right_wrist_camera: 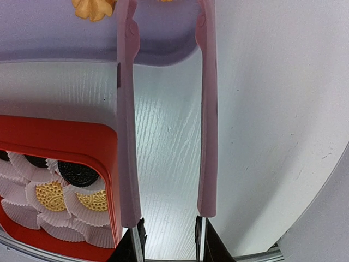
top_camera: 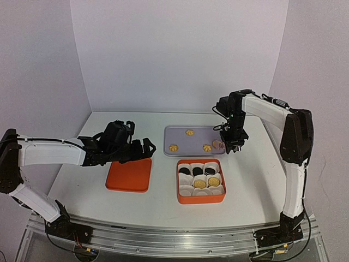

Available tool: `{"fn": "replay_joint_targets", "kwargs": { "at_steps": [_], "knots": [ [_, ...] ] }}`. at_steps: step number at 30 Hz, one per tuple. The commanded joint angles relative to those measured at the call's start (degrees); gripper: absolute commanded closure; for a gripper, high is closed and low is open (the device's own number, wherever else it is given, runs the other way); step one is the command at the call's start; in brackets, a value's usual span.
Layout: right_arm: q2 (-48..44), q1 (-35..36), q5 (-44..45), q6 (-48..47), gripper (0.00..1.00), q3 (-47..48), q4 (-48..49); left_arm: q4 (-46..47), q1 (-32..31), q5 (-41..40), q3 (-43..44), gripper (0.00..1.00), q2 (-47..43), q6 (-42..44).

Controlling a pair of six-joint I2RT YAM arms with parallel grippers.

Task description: Pack the cookies

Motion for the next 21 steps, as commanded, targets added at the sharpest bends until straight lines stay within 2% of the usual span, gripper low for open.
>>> {"fn": "replay_joint_targets", "kwargs": {
  "at_steps": [1,21],
  "knots": [
    [1.52,-0.11,-0.28,-1.84,0.72,3.68,-15.77,0.26,0.02,-1.30,1.25,0.00,-2.07,0.12],
    [5.20,-0.98,0.61,-0.69,0.67,3.92,-15.70,-0.67,0.02,-2.02,0.55,0.00,-2.89,-0.50]
  ]
}}
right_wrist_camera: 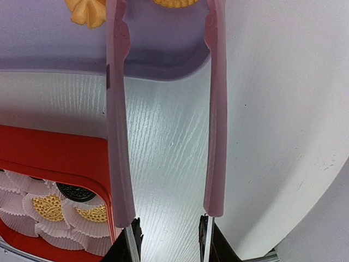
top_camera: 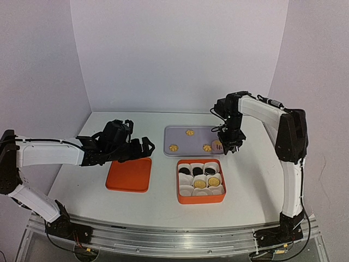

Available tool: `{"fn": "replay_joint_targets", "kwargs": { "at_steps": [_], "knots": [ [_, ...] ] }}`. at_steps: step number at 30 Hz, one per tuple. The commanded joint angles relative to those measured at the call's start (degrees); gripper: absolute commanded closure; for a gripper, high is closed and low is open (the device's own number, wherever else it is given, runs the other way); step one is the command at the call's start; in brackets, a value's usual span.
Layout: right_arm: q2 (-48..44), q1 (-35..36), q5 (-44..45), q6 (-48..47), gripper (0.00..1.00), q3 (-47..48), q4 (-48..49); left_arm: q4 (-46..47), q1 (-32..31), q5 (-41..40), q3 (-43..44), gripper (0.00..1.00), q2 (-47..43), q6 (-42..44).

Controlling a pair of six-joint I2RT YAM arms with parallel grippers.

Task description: Pack the cookies

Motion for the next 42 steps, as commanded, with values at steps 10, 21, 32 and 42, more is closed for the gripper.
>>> {"fn": "replay_joint_targets", "kwargs": {
  "at_steps": [10,21,32,42],
  "knots": [
    [4.14,-1.29,0.57,0.74,0.68,4.06,-15.45,-0.79,0.02,-1.32,0.59,0.00,-2.18,-0.72],
    [4.09,-1.47,-0.62,0.19,0.80,5.07,-15.39,-1.37,0.03,-2.08,0.49,0.00,-2.94,-0.86],
    [-7.00,-1.05,-2.99,-0.98,0.85,3.41,-14.89,-0.66,0.02,-1.63,0.54,0.00,-2.56,-0.86],
    [-22.16,8.86,-15.95,-5.78,0.86,-8.84,-14.05,0.21,0.02,-0.57,1.69,0.00,-0.86,-0.23]
  ]
}}
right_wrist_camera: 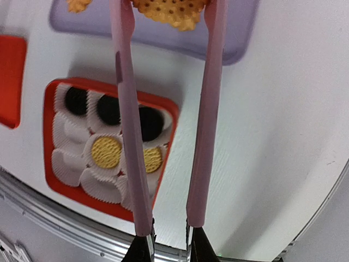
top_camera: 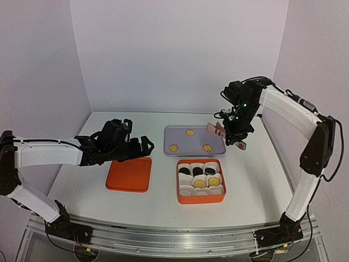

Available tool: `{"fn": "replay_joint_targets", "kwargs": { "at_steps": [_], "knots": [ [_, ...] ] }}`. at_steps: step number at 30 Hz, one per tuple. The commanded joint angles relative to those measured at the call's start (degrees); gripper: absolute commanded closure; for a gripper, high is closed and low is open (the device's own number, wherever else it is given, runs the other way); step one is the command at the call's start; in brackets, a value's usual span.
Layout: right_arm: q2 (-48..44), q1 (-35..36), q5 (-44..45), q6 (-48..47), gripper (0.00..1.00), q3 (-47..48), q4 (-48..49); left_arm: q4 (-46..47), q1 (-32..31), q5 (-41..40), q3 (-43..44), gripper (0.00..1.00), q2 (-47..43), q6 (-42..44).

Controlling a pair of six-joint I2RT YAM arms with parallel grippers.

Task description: Pack the cookies

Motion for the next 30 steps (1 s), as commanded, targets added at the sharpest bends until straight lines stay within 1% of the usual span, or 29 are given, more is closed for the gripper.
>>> {"fn": "replay_joint_targets", "kwargs": {
  "at_steps": [1,4,10,17,23,30],
  "knots": [
    [-5.91,7.38,-11.07,-3.98,0.86,-5.24,-14.25,0.95,0.02,0.17,1.79,0.00,0.34,0.22],
    [-7.65,9.89,-18.64,-5.42,0.86,-8.19,-15.67,1.11,0.03,0.77,2.12,0.00,0.95,0.19],
    [-8.61,11.20,-26.97,-6.85,0.86,-13.76,-17.63,1.31,0.02,1.23,2.10,0.00,0.93,0.03],
    [-4.09,12.34,-28.53,-8.90,0.86,-14.19,-19.31,0.81,0.02,1.25,2.52,0.00,1.10,0.01],
    [-0.80,12.32,-27.21,-8.93,0.86,-14.70,-19.44,0.67,-0.01,1.01,2.39,0.00,0.82,-0.03],
    [0.97,12.29,-25.86,-8.84,0.86,-15.38,-19.52,0.76,0.02,0.73,2.27,0.00,0.81,0.19]
  ]
}}
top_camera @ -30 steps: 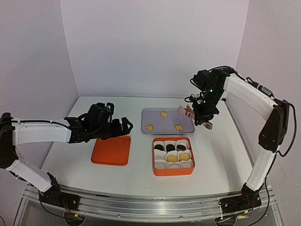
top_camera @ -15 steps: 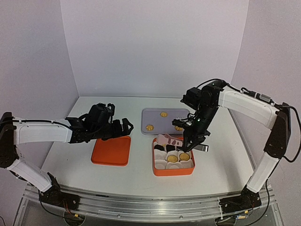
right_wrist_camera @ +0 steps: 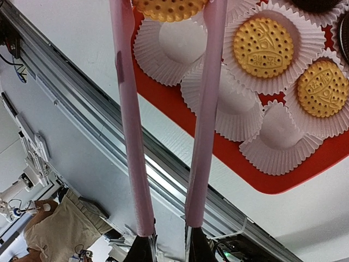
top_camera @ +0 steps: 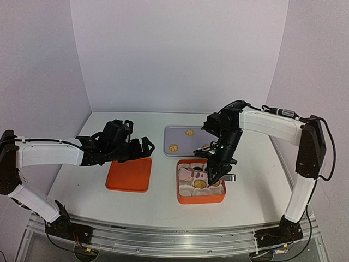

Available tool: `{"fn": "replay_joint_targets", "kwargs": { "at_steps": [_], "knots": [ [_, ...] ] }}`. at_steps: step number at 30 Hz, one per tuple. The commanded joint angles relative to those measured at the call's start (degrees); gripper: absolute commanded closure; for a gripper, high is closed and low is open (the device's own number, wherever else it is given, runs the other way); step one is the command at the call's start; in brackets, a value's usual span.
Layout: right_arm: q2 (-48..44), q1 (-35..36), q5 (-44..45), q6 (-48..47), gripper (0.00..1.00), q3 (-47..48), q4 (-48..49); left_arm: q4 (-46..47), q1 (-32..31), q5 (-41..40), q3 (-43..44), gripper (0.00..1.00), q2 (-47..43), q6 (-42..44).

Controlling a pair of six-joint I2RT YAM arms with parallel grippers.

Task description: Pack the cookies

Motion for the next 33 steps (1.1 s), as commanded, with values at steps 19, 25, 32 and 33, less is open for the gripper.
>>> {"fn": "replay_joint_targets", "kwargs": {
  "at_steps": [19,25,32,33],
  "knots": [
    [3.43,0.31,1.75,-0.30,0.85,1.16,-19.15,0.58,0.02,-0.34,1.09,0.00,-0.96,0.00],
    [4.94,0.26,2.25,0.72,0.84,3.52,-19.08,0.53,0.02,-0.84,0.17,0.00,-2.02,-0.24],
    [6.27,0.25,3.35,1.96,0.82,5.92,-19.14,0.31,0.02,-1.04,0.05,0.00,-2.06,-0.35],
    [6.32,0.21,3.63,2.01,0.82,5.91,-19.16,0.30,0.02,-1.04,0.02,0.00,-2.06,-0.42]
  ]
}}
